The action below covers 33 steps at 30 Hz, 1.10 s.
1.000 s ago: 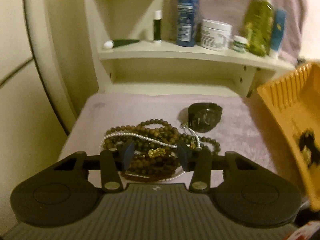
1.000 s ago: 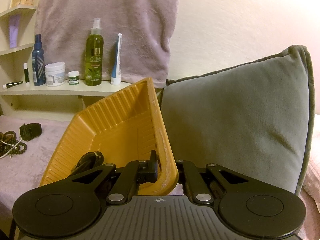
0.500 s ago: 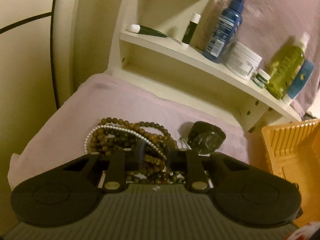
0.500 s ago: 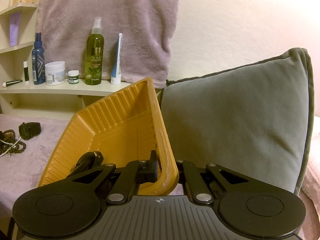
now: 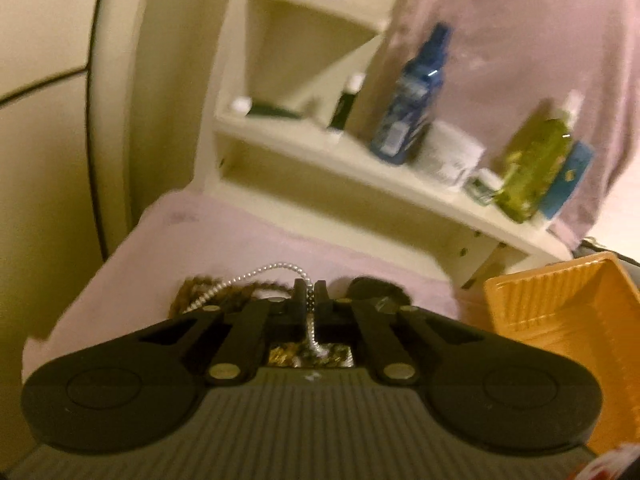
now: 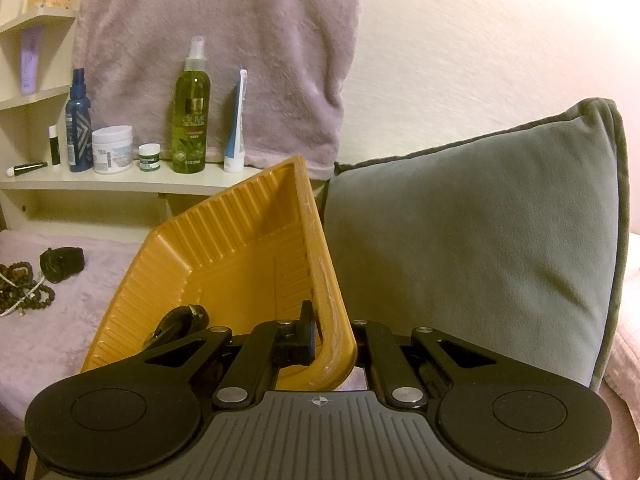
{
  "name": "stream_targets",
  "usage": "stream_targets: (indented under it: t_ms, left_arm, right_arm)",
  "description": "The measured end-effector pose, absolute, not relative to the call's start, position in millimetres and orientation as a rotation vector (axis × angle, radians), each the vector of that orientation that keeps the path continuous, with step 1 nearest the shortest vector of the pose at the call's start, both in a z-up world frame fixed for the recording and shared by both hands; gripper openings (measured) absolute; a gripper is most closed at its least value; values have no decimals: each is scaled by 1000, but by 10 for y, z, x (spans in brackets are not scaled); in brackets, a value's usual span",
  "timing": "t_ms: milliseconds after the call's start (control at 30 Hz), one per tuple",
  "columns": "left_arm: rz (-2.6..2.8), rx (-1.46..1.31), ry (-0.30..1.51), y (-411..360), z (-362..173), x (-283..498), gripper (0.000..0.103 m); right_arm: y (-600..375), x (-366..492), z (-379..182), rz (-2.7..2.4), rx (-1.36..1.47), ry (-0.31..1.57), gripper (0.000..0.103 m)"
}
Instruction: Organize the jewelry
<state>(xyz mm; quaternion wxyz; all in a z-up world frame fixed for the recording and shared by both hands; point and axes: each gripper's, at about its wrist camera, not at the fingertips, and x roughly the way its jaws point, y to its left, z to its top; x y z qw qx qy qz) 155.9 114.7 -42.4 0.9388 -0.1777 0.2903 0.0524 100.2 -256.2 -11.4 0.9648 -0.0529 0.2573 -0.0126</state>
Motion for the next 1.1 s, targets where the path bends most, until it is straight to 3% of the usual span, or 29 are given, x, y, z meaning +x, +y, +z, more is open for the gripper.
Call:
stream_targets:
  t_ms: [567, 1100]
  left_arm:
    - [-70, -193, 462, 863, 653, 1598, 2]
    - [-200, -171, 369, 480, 1185, 1633, 2]
  right_arm:
    - [-2523, 933, -74, -12, -99, 496, 6]
    - [-2508, 920, -62, -6, -92, 485, 6]
